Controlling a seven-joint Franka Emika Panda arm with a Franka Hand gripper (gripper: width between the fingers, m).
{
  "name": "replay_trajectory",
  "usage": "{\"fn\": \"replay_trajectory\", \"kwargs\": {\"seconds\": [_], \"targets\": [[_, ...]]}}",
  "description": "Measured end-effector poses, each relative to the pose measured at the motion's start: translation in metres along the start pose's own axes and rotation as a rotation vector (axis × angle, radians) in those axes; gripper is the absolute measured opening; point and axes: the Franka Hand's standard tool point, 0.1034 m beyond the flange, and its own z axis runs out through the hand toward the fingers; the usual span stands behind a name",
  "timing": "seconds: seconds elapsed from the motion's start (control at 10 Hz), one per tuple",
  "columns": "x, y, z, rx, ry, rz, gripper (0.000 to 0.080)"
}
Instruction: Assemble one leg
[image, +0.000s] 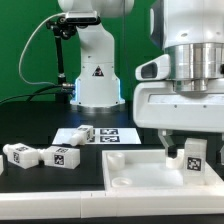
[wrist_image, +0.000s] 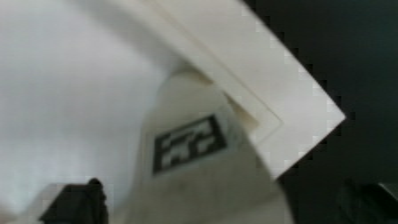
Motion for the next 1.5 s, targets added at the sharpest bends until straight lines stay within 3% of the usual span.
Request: {"fn": "replay_trajectory", "kwargs": {"seconds": [0.2, 0.4, 0.6, 0.9, 1.0, 1.2, 1.5], "targets": [[-0.001, 0.0, 0.001, 0.002, 0.003, 0.071, 0.0621], [0.0, 0.001, 0.001, 0.002, 0.003, 0.158, 0.0295], [0.001, 0.006, 0.002, -0.002, 0.001, 0.301, 0.0295], [0.001, 0.013, 0.002, -0.026, -0.022, 0.775, 0.0295], [-0.001, 0.014, 0.002, -0.02, -0.034, 0.935, 0.0295], [-0.005, 0.018, 0.003, 0.017, -0.086, 1.235, 0.0295], [-0.007, 0.019, 0.003, 0.0, -0.101, 1.405, 0.0295]]}}
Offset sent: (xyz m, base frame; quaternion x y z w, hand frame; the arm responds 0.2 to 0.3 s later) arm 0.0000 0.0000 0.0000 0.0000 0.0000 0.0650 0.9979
